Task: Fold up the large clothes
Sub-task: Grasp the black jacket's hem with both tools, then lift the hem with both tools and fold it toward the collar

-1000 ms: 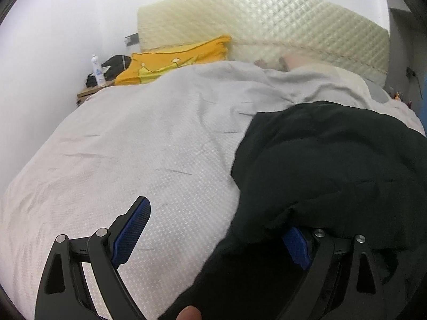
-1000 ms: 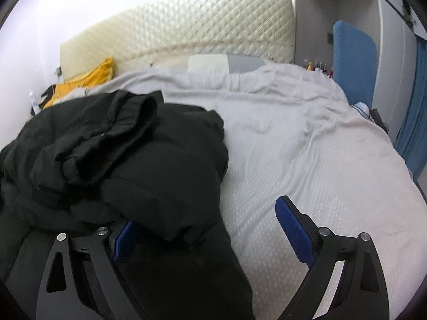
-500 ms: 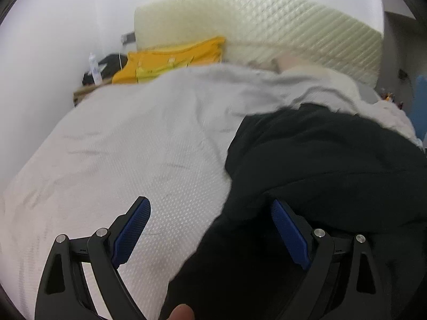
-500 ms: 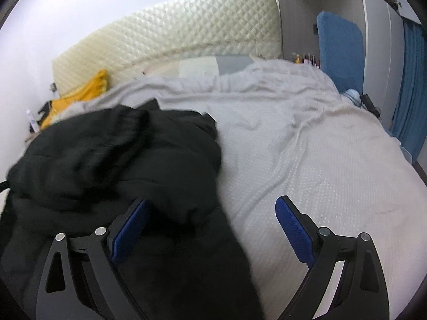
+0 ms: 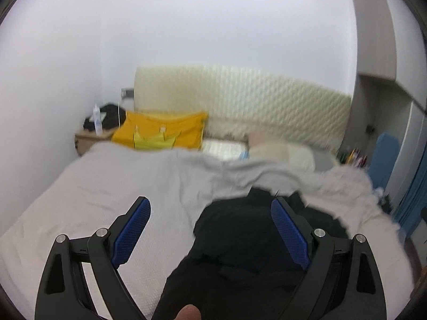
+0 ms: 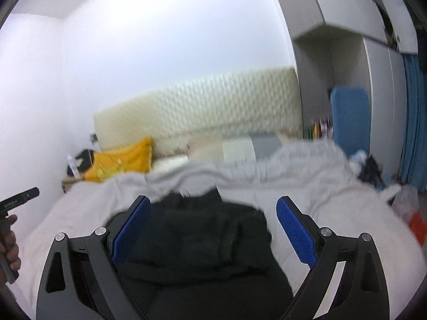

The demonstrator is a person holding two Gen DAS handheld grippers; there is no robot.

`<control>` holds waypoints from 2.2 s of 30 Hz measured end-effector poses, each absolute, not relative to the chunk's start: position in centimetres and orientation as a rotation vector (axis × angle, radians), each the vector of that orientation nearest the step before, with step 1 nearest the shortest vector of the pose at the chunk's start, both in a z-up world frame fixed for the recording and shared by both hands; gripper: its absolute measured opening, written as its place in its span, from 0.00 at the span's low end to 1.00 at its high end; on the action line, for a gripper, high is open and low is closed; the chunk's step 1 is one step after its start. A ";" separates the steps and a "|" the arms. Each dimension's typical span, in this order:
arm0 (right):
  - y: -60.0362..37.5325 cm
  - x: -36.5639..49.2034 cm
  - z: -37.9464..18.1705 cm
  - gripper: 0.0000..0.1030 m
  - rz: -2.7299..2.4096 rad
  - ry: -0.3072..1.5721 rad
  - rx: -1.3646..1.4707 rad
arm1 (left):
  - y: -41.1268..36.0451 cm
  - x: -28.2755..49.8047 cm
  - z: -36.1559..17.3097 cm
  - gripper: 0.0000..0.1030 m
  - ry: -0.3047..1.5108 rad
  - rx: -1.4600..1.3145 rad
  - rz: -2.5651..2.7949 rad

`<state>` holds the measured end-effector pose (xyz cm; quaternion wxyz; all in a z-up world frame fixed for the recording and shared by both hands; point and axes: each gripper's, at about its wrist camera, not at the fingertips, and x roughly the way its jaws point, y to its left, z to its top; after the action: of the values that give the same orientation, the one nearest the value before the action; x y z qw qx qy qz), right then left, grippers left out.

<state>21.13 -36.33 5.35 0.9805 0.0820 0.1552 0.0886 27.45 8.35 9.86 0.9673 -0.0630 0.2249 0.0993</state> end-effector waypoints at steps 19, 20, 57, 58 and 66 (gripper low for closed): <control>-35.5 7.5 9.0 0.93 0.263 0.350 0.202 | 3.3 11.0 17.7 0.90 0.479 -0.079 0.045; -35.6 7.0 8.3 0.93 0.264 0.361 0.206 | 3.4 10.8 16.3 0.90 0.501 -0.086 0.035; -48.2 15.9 -21.4 0.93 0.135 1.074 0.684 | 15.7 18.3 -14.5 0.90 1.061 -0.397 0.170; -48.3 16.0 -22.0 0.93 0.138 1.091 0.715 | 15.9 18.4 -14.9 0.90 1.069 -0.410 0.178; -47.2 15.4 -21.0 0.92 0.338 1.032 0.850 | 18.1 19.9 -17.8 0.90 1.167 -0.540 0.192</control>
<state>15.35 -47.16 -20.98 0.7716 0.3922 0.4760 0.1559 19.86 18.10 -17.85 0.7961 -0.2514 0.5432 0.0894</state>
